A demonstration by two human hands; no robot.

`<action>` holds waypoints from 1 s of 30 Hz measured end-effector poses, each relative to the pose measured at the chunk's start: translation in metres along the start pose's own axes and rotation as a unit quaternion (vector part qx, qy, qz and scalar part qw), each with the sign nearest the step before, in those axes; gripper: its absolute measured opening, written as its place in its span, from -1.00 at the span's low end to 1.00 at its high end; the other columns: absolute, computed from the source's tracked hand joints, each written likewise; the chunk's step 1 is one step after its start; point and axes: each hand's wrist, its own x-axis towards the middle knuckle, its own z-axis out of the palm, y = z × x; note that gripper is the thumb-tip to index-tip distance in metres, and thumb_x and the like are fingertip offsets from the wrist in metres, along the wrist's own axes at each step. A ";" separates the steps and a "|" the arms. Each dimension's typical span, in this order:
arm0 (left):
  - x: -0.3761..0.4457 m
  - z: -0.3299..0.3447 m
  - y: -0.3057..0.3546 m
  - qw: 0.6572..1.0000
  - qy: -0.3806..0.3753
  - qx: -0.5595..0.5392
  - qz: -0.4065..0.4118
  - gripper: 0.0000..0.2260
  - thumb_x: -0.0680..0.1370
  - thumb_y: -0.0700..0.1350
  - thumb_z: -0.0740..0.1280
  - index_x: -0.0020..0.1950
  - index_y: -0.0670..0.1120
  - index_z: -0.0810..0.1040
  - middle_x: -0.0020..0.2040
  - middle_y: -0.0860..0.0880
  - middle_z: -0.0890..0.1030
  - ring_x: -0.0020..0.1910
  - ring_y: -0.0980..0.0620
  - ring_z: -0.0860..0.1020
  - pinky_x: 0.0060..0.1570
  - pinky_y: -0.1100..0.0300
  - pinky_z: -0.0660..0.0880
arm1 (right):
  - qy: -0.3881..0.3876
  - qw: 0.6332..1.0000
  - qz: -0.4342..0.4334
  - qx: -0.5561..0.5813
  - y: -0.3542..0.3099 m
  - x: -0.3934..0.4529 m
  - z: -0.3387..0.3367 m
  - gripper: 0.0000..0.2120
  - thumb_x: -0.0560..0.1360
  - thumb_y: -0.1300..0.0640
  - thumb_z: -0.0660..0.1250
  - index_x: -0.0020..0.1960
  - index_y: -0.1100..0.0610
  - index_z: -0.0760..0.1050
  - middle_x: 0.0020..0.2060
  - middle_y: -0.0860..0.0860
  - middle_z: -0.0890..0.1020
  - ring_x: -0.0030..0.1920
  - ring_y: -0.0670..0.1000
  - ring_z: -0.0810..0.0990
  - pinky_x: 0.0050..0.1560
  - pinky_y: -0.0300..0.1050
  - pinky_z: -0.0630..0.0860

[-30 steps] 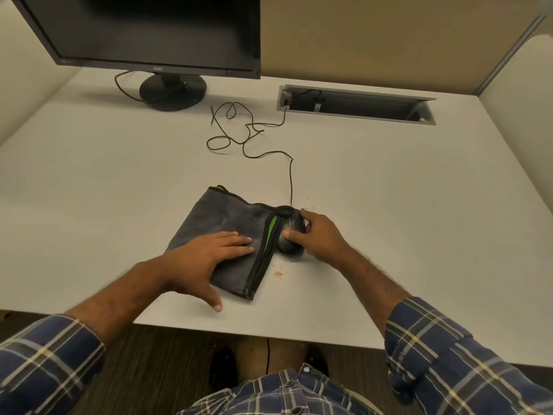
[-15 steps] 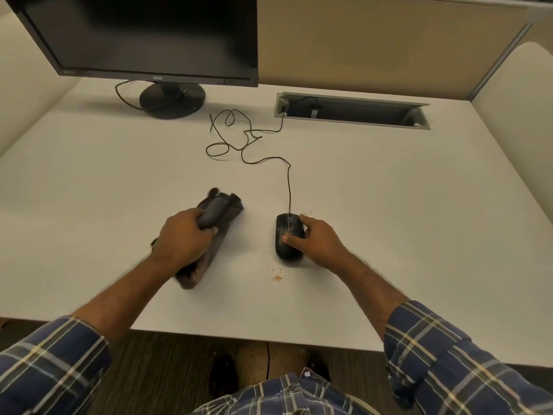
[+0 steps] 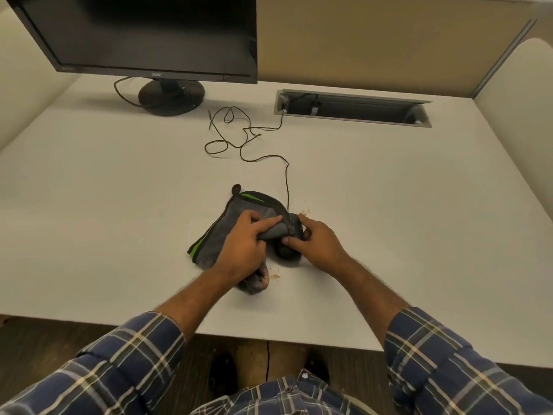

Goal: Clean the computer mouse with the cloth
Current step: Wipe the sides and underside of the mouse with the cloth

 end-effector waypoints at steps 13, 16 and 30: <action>0.026 -0.004 0.018 0.995 -0.056 0.088 0.003 -0.57 0.41 0.21 0.42 0.26 0.24 0.48 0.18 0.09 0.48 0.18 0.13 0.44 0.11 0.30 0.30 | -0.002 0.998 -0.055 0.026 0.010 -0.002 -0.003 -0.52 0.39 -0.10 0.48 0.27 -0.05 0.48 -0.34 -0.32 0.56 -0.33 -0.28 0.50 -0.32 -0.50 0.37; 0.028 -0.001 0.018 0.993 -0.045 0.109 -0.004 -0.52 0.44 0.15 0.42 0.36 0.22 0.46 0.20 0.05 0.48 0.19 0.07 0.46 0.12 0.28 0.27 | -0.051 0.997 -0.051 0.017 0.009 -0.001 -0.008 -0.36 0.32 -0.12 0.53 0.34 -0.05 0.43 -0.10 -0.28 0.59 -0.12 -0.31 0.55 -0.20 -0.52 0.39; 0.030 0.013 0.017 0.985 0.115 0.100 -0.075 -0.80 0.52 -0.05 0.38 0.14 0.01 0.64 0.04 0.00 0.59 -0.07 0.10 0.51 -0.03 0.31 0.37 | -0.091 0.995 0.006 -0.030 0.019 -0.002 -0.006 0.06 0.21 -0.16 0.61 0.54 0.02 0.15 0.38 0.00 0.41 0.29 0.00 0.43 0.22 -0.24 0.38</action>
